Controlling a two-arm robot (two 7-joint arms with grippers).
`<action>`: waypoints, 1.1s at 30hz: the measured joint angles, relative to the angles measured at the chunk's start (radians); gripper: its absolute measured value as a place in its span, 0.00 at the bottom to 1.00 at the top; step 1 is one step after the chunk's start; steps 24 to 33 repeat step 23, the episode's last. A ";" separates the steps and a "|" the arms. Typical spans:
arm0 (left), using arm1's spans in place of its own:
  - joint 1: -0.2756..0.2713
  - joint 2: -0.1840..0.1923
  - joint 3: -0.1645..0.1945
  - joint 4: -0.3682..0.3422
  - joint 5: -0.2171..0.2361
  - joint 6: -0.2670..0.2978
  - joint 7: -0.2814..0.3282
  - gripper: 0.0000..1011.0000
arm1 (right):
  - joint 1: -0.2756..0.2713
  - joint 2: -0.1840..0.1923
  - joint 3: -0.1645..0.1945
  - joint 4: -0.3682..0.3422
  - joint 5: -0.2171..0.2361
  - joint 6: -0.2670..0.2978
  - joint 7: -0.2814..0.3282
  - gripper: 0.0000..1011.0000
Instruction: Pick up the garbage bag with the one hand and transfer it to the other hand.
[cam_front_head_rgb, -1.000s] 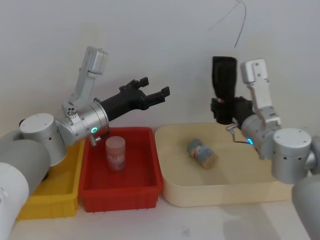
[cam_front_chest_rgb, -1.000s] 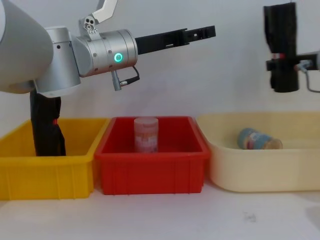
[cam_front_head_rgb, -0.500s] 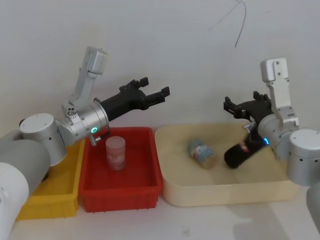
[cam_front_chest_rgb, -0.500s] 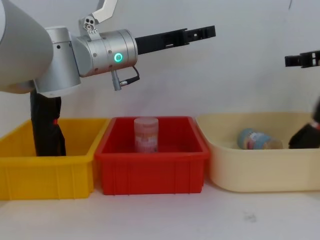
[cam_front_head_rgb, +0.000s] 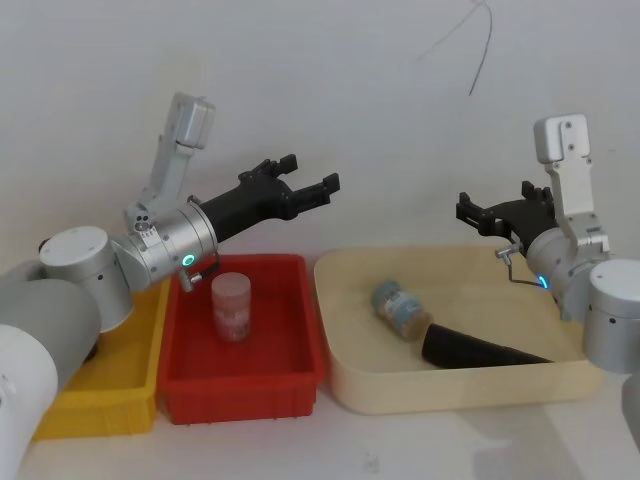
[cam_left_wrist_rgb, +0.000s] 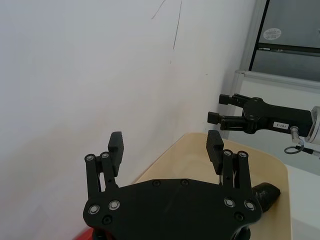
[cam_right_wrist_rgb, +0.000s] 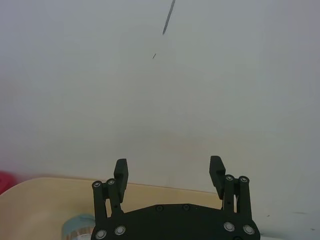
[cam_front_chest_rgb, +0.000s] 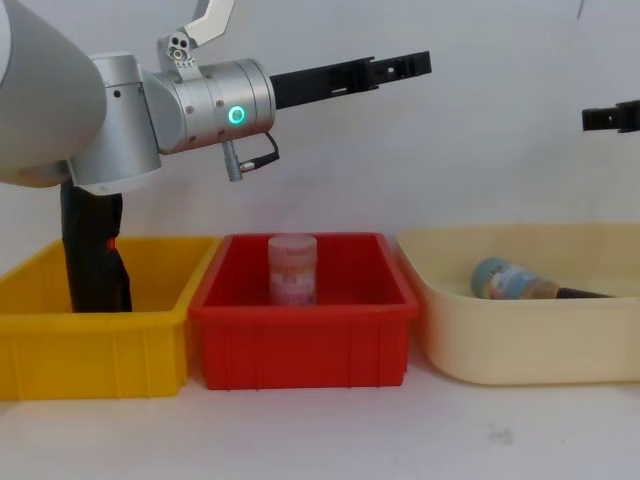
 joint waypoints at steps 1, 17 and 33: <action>0.000 0.000 0.000 0.000 0.000 0.000 0.000 0.99 | 0.000 0.000 0.000 -0.001 0.000 0.000 0.000 0.99; 0.000 0.000 0.000 0.000 0.000 0.000 0.000 0.99 | -0.004 0.003 0.004 -0.007 0.000 0.002 -0.004 0.99; 0.000 0.000 0.000 0.000 0.000 0.000 0.000 0.99 | -0.004 0.004 0.004 -0.007 0.000 0.002 -0.004 0.99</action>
